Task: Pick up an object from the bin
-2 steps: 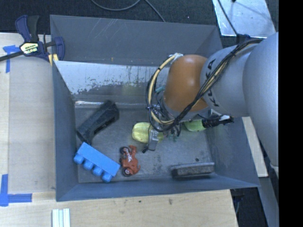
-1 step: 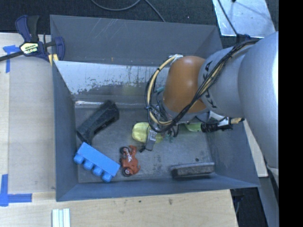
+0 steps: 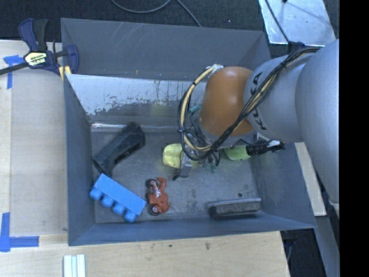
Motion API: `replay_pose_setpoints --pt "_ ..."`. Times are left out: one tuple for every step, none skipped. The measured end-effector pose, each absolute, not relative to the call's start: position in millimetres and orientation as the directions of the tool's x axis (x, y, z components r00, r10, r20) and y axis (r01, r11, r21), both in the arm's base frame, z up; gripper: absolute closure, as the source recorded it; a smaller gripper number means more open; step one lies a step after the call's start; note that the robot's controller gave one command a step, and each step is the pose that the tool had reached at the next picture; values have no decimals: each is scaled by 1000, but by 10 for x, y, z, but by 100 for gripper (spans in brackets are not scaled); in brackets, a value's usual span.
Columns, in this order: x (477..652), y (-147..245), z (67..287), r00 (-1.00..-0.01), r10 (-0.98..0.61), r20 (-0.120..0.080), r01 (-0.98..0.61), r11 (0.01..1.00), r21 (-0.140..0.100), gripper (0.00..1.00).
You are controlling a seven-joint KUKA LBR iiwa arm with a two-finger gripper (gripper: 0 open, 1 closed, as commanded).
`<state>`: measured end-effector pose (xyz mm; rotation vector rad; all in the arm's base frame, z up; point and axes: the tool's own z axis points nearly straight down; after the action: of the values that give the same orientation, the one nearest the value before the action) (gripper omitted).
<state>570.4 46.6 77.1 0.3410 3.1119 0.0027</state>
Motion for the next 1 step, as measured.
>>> replay_pose_setpoints --pt "5704 466 771 -976 217 -11 217 976 3 100"
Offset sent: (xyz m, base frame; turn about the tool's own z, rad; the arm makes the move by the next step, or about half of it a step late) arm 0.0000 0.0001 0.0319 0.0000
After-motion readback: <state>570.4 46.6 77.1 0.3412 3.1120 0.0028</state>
